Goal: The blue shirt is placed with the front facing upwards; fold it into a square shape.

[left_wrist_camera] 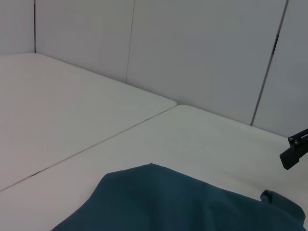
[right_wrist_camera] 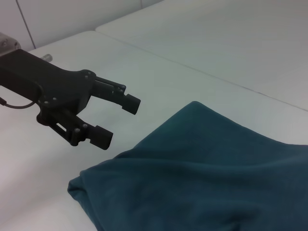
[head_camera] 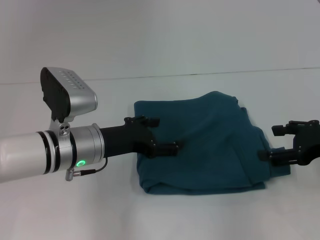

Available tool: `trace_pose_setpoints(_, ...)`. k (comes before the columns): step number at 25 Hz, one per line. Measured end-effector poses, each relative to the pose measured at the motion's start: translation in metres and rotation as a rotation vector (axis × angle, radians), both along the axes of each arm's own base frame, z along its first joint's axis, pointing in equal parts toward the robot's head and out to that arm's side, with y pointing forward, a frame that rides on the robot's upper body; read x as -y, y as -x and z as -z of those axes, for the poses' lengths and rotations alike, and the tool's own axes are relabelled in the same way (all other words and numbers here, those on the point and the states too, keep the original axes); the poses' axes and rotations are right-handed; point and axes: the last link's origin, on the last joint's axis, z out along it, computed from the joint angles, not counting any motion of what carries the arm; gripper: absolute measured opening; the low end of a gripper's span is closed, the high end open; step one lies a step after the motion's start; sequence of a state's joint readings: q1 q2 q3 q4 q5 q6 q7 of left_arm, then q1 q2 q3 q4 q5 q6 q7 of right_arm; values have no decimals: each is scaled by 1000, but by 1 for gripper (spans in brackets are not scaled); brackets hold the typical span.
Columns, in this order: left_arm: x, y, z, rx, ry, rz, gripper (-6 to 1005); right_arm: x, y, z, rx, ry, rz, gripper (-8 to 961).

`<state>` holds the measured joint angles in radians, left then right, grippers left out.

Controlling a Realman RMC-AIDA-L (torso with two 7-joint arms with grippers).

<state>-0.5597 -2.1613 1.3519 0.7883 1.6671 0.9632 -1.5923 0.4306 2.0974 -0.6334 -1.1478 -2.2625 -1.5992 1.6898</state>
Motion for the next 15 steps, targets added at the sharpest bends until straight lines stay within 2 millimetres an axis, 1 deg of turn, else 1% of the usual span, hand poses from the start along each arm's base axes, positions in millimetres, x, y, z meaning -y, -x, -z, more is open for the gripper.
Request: trace_pose_setpoints(15,-1,-1,1,-8,-3,7,949,-6,2,4,28,-8,-9,951)
